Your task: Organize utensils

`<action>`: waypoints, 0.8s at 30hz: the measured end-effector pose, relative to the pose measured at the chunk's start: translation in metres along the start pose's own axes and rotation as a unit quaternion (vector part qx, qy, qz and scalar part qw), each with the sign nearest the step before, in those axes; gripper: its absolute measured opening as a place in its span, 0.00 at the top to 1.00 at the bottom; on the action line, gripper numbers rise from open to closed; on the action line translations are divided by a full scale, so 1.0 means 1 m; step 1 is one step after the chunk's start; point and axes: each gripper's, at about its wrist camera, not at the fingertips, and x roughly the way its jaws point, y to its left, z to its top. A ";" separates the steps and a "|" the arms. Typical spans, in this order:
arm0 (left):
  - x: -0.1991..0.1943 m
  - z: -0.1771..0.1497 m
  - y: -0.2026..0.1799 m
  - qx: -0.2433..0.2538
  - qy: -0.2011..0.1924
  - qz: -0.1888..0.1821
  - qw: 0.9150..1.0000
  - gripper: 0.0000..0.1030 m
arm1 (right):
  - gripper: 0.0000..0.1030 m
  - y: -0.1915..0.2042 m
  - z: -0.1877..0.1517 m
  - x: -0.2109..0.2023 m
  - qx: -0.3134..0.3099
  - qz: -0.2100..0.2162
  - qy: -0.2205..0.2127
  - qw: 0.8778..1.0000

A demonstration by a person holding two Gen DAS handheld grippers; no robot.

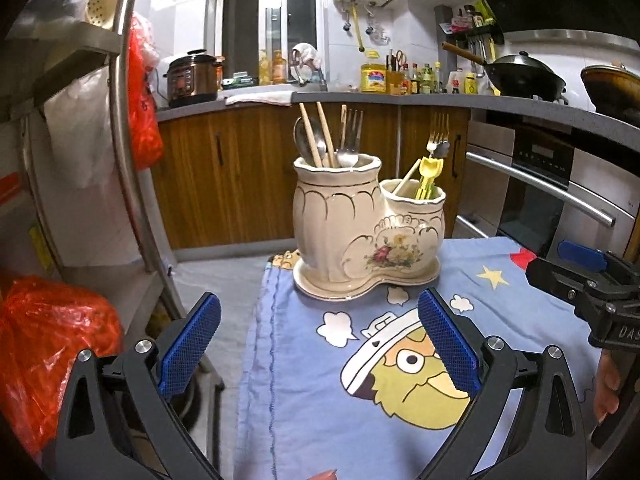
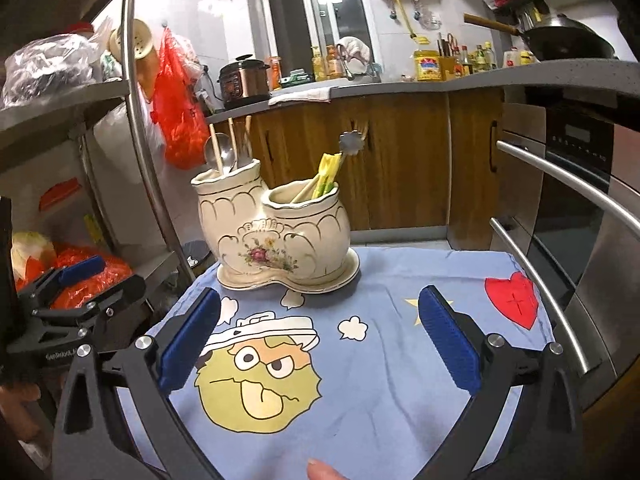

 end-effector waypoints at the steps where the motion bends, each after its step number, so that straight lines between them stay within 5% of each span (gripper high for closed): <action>1: 0.000 0.000 0.000 -0.001 0.000 -0.001 1.000 0.05 | 0.05 0.001 0.000 0.000 -0.004 -0.001 0.000 1.000; 24: 0.001 0.000 0.000 -0.006 0.007 -0.005 1.000 0.05 | 0.05 0.004 0.000 0.001 -0.007 -0.001 0.001 1.000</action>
